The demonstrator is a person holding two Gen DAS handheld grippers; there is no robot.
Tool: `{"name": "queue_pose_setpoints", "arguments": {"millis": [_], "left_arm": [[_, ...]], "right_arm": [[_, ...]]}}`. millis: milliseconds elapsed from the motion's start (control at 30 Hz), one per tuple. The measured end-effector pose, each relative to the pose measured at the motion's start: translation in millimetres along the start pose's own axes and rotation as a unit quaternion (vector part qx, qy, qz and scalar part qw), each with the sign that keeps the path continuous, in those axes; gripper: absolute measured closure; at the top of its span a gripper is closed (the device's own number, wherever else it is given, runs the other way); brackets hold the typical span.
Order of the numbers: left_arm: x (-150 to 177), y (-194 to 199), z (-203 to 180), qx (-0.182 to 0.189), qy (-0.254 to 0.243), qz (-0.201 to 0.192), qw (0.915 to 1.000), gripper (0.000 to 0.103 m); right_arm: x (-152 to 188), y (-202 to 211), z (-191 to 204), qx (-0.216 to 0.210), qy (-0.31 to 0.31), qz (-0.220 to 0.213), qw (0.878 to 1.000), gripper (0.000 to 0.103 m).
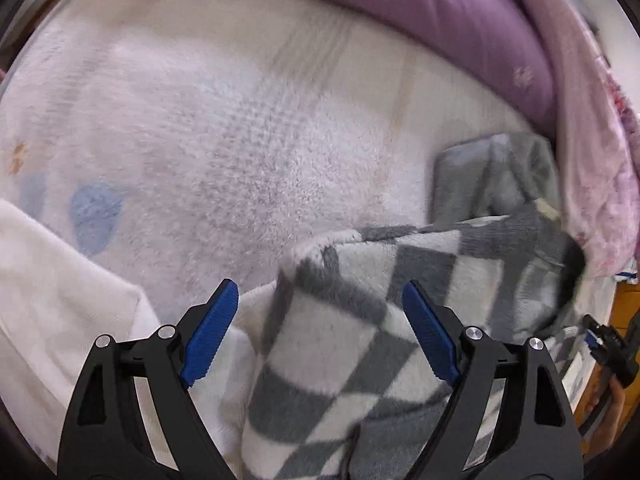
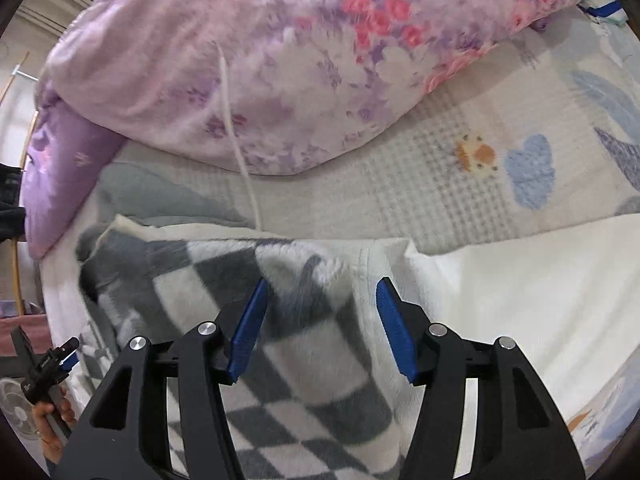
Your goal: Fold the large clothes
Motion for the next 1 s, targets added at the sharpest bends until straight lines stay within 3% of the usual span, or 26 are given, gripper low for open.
{"name": "queue_pose_setpoints", "arguments": {"millis": [67,133,200,267,333,533,667,800,1000], "left_arm": [[-4.0,-9.9,-2.6,-0.015,-0.007,0.015,0.9997,0.024],[-7.7,-20.3,-3.8,-0.030,-0.012,0.032,0.9990,0.037],[-9.3,-28.2,-6.3,-0.036,-0.017,0.042,0.9983,0.049],[-9.4,-28.0,-12.1,-0.052,-0.025,0.033,0.9978,0.057],[-6.4,-24.0,-19.8,-0.079,-0.040,0.017,0.9959,0.076],[17.5,13.5,-32.6,-0.073,-0.062,-0.050,0.9941,0.085],[53.9,61.2,-40.3,-0.056,-0.091,-0.111,0.9880,0.086],[112.4,100.9,-42.9,-0.047,-0.108,-0.151,0.9815,0.086],[203.3,137.3,-18.7,-0.023,-0.097,-0.164,0.9814,0.087]], "right_arm": [[-3.3,-15.7,0.4,0.005,0.001,0.031,1.000,0.049],[-5.9,-24.1,2.5,0.013,0.010,0.044,0.999,0.051],[-6.9,-29.4,1.4,0.018,0.015,0.049,0.999,0.065],[-5.3,-31.9,1.7,0.015,0.018,0.055,0.998,0.072],[-1.7,-28.7,3.5,0.025,0.032,0.045,0.998,0.078],[24.6,10.7,17.0,0.035,0.064,-0.023,0.997,0.083],[60.4,51.7,26.0,0.019,0.100,-0.075,0.992,0.084],[97.1,87.8,29.0,-0.012,0.118,-0.108,0.987,0.085],[175.1,138.8,4.7,-0.076,0.109,-0.119,0.984,0.085]]}}
Point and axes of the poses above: each gripper's, at about its wrist camera, not at the fingertips, and y roughly against the way its jaws point, z to its left, x to its underside, the point moved 4 cm from there along -y, roughly the way its jaws point, and after that the axes turned 8 degrees about z, right-handed, at the moved point
